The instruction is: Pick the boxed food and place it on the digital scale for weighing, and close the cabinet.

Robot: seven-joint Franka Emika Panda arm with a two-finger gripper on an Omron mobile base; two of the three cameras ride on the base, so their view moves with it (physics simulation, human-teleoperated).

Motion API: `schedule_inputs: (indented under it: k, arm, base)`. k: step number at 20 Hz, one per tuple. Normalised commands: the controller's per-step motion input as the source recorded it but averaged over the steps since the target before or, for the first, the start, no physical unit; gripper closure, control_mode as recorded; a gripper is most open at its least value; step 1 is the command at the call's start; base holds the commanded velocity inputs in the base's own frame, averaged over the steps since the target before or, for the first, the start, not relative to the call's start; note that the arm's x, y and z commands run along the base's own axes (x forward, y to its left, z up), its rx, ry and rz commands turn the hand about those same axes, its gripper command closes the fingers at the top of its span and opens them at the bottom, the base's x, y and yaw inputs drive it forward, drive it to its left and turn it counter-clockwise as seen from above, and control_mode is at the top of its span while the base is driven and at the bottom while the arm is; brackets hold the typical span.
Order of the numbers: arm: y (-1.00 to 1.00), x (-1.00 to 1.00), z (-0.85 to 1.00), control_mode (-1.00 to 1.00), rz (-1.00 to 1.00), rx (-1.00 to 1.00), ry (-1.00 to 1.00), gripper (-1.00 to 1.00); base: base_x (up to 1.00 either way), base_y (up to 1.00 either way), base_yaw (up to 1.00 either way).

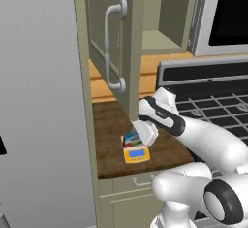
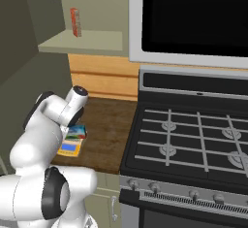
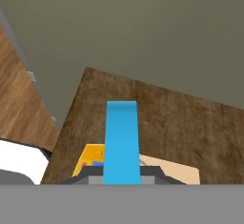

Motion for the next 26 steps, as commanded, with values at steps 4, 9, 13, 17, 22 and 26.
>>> schedule_inputs:
  k: [4, 9, 13, 17, 22, 26]
  arm:
    - [0.1, 0.2, -0.18, -1.0, 0.0, -0.01, 0.0, 1.0]
    - [0.06, 0.27, -0.31, -1.0, 0.0, 0.0, 0.0, 1.0]
    - [0.0, 0.21, -0.26, -1.0, 0.0, 0.0, 0.0, 1.0]
    - [0.0, -0.06, -0.13, -1.0, 0.0, 0.0, -0.03, 1.0]
    - [0.07, -0.12, -0.31, -1.0, 0.02, -0.01, 0.03, -1.0]
    - [0.0, -0.01, -0.25, -1.0, 0.02, 0.0, 0.01, -1.0]
  base:
    - [0.0, 0.0, 0.0]
    - [0.0, 0.0, 0.0]
    - [0.0, 0.0, 0.0]
    - [0.0, 0.0, 0.0]
    - [0.0, 0.0, 0.0]
    - [0.0, 0.0, 0.0]
